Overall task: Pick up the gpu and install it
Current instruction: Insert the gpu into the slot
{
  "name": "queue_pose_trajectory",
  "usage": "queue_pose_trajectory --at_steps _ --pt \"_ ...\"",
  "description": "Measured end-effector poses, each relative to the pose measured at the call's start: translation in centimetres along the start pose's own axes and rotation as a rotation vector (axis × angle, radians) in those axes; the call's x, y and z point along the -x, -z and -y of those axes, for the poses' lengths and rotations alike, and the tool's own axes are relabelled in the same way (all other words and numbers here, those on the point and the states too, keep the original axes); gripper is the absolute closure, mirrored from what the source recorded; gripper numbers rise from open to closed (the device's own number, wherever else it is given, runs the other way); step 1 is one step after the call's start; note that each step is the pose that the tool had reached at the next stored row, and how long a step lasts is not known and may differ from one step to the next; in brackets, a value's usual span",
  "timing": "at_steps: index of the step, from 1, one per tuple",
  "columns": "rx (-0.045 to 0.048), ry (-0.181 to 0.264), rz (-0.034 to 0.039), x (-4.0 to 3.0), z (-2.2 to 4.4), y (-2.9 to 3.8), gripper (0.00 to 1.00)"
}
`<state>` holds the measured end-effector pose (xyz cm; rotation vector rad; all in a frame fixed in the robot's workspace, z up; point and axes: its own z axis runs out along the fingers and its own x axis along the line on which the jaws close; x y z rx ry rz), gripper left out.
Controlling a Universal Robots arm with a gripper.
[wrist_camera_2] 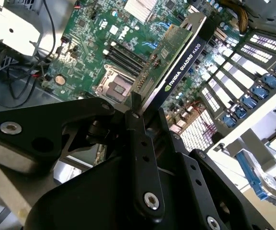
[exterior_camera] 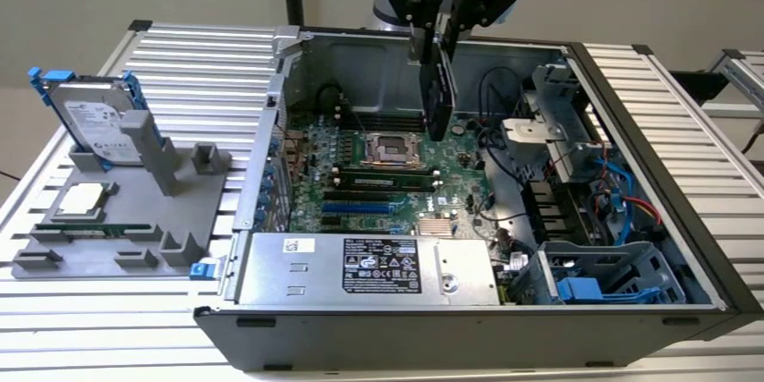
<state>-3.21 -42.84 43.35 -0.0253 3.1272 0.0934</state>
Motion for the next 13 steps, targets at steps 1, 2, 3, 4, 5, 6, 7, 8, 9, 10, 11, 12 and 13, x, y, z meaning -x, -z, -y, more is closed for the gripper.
queue_pose_trajectory --at_steps 1,2,3,4,5,6,7,8,9,10,11,12,13 --pt "0.0 0.0 0.0 0.0 0.0 0.0 1.0" --pt "0.0 0.0 0.0 0.0 0.0 0.0 1.0" --pt "0.0 0.001 0.0 0.0 0.0 0.0 1.0" --pt "0.0001 0.003 -0.0001 0.0 0.0 0.0 1.0" --pt "0.0 0.006 -0.0004 0.0 0.0 0.0 1.0" --pt "0.0001 0.01 -0.0006 0.0 0.0 0.0 1.0" --pt "0.0002 0.015 -0.0009 0.0 0.0 0.0 1.0" --pt "0.0003 0.02 -0.0012 0.0 0.0 0.0 1.0" --pt "0.0003 0.025 -0.0015 0.0 0.0 0.0 1.0" --pt "0.0004 0.03 -0.0017 0.0 0.0 0.0 1.0" --pt "0.0006 0.034 -0.002 0.0 0.0 0.0 1.0" --pt "0.0006 0.039 -0.0023 0.0 0.0 0.0 1.0" --pt "0.0007 0.043 -0.0025 0.0 0.0 -0.01 1.0"
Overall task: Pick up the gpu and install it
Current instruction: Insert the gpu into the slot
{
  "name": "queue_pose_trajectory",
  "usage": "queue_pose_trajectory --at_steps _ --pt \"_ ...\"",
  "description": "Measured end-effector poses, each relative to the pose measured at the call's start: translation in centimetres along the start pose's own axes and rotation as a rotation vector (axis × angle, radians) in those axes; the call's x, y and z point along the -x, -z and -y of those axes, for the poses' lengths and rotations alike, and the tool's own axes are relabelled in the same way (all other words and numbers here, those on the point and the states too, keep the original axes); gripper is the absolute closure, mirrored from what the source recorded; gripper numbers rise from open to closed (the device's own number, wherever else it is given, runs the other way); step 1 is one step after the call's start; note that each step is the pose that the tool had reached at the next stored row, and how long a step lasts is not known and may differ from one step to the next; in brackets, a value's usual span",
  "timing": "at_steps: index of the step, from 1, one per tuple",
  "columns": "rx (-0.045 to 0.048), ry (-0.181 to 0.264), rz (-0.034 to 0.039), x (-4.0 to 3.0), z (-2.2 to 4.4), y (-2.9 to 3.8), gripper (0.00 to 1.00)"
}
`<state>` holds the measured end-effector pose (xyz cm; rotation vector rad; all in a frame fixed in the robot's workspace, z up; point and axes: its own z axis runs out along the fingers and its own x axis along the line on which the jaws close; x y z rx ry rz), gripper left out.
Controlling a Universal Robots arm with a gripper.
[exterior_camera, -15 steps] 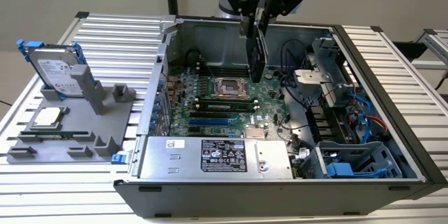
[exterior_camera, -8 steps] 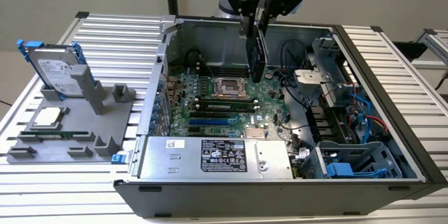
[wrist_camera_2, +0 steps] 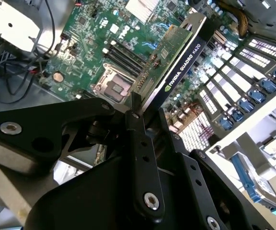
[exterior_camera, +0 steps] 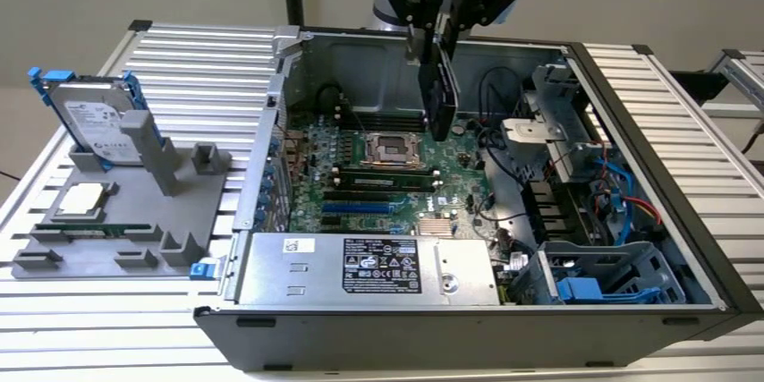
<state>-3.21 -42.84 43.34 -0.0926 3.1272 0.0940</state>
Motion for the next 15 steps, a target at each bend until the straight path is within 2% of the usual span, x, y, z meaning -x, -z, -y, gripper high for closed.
queue_pose_trajectory --at_steps 15 --pt "0.0006 0.059 -0.0037 0.0 0.0 0.01 1.0"
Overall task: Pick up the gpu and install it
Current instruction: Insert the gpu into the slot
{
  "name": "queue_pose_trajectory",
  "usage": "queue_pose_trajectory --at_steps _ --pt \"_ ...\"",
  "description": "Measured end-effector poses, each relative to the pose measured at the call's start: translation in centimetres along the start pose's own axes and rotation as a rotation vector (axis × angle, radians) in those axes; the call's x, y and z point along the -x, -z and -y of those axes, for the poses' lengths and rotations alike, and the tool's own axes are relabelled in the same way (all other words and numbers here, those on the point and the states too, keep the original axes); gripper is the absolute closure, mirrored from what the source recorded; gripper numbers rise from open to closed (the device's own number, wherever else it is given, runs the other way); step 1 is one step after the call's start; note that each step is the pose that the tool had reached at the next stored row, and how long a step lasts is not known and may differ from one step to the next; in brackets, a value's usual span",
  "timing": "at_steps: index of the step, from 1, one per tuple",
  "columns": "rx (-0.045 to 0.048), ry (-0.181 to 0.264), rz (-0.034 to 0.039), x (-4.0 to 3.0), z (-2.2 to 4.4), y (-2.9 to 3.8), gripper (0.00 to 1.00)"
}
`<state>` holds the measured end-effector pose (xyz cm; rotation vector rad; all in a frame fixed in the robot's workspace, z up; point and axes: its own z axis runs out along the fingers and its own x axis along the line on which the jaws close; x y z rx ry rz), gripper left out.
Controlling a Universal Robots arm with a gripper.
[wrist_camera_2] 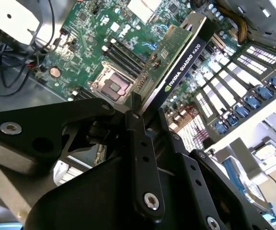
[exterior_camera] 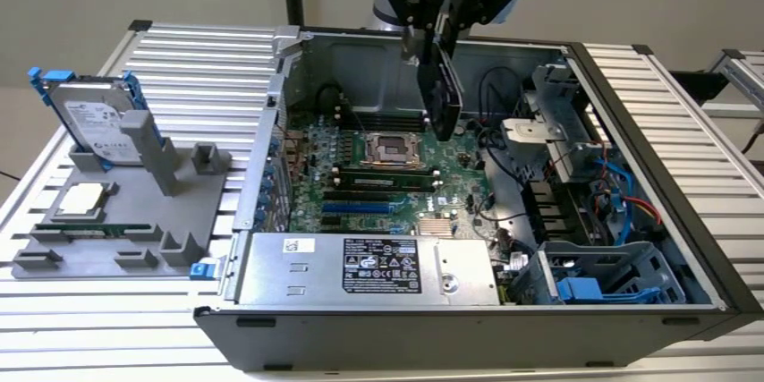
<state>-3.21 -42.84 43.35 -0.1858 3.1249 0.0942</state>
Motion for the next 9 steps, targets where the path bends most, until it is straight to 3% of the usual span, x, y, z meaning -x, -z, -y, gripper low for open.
queue_pose_trajectory --at_steps 9 --pt "0.0006 0.038 -0.0022 0.0 0.0 0.0 1.0"
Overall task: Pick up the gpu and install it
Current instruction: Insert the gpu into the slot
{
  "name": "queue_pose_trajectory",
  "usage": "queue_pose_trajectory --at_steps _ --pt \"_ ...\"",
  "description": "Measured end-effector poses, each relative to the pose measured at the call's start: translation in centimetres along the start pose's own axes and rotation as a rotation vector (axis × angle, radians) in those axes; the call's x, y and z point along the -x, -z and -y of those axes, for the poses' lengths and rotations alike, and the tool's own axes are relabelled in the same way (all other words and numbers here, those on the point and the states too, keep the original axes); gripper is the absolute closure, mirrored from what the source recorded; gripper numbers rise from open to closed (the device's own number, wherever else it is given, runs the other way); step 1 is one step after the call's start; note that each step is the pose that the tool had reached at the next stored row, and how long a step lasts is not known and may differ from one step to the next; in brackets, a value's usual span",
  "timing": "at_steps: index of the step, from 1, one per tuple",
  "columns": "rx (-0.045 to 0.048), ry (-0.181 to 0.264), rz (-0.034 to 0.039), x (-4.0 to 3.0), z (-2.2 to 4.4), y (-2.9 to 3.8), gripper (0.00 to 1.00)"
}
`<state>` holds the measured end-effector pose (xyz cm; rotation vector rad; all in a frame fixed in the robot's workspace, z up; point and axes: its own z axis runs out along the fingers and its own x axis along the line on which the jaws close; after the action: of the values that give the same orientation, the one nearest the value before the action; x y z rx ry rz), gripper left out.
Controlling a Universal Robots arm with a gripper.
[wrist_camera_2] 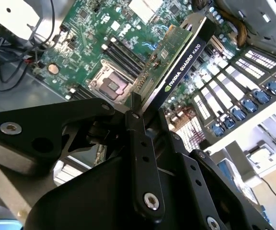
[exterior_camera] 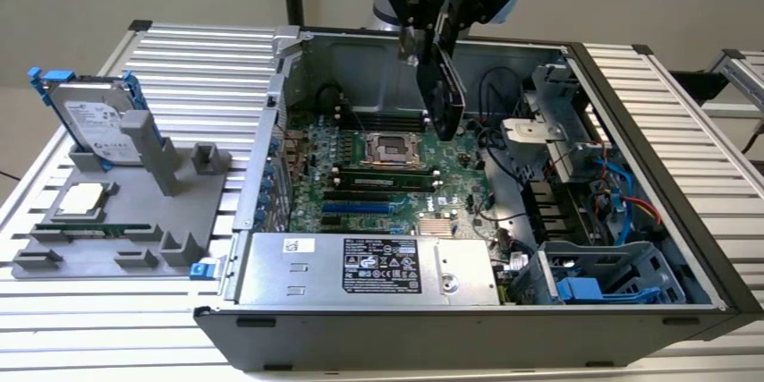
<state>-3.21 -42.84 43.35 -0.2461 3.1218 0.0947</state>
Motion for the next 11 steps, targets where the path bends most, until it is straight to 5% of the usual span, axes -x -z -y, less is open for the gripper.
queue_pose_trajectory --at_steps 11 --pt "0.0007 0.052 -0.0031 0.0 0.0 0.0 1.0"
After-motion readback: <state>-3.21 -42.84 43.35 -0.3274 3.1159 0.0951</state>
